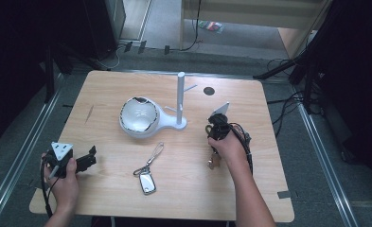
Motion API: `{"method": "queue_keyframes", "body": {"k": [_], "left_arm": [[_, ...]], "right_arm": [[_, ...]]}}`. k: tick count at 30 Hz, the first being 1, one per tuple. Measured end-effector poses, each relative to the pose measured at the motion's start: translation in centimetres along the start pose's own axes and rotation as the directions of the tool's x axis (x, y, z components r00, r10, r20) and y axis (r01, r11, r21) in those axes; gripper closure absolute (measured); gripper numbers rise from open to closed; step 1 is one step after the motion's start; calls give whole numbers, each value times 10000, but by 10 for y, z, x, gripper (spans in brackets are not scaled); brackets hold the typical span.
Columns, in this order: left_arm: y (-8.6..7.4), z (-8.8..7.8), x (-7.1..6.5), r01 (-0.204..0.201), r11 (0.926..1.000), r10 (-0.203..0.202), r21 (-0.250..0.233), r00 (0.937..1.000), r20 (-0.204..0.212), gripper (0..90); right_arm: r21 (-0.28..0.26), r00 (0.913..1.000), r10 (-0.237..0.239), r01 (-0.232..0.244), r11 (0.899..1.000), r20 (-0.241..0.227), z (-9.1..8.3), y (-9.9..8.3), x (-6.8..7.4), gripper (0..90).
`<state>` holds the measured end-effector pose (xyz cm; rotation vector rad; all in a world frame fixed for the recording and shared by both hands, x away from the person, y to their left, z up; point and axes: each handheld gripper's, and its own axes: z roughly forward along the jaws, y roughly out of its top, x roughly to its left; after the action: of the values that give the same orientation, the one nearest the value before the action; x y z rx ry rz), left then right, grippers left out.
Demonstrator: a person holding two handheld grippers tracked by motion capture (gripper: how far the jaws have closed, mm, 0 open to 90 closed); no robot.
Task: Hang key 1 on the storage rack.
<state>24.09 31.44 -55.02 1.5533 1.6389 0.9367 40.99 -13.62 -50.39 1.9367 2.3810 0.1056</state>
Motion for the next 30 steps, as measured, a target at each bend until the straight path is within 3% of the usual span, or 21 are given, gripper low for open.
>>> {"method": "queue_keyframes", "body": {"k": [6, 16, 17, 24, 26, 27, 30], "left_arm": [[0, 0, 1, 70, 10000, -70, -2, 10000, 25, 34], [0, 0, 0, 25, 10000, -25, 22, 10000, 17, 36], [0, 0, 0, 42, 10000, -42, 18, 10000, 9, 38], [0, 0, 0, 4, 10000, -4, 8, 10000, -8, 43], [0, 0, 0, 10, 10000, -10, 7, 10000, -9, 45], [0, 0, 0, 7, 10000, -7, 12, 10000, -14, 45], [0, 0, 0, 22, 10000, -22, 12, 10000, -8, 48]], "right_arm": [[-289, 9999, -92, 91, 9995, -60, -1, -4, -2, 704], [-1511, 9950, 214, -360, 9879, -973, -5, -22, -15, 706], [-1841, 9937, 229, -429, 9820, -1094, -11, -27, -16, 705], [-2703, 9885, 88, -499, 9615, -1510, -29, -36, -17, 704], [-3141, 9875, -9, -493, 9481, -1577, -36, -39, -17, 704], [-3141, 9875, -9, -493, 9481, -1577, -36, -39, -17, 704], [-3784, 9876, -96, -509, 9242, -1564, -42, -41, -19, 704]]}}
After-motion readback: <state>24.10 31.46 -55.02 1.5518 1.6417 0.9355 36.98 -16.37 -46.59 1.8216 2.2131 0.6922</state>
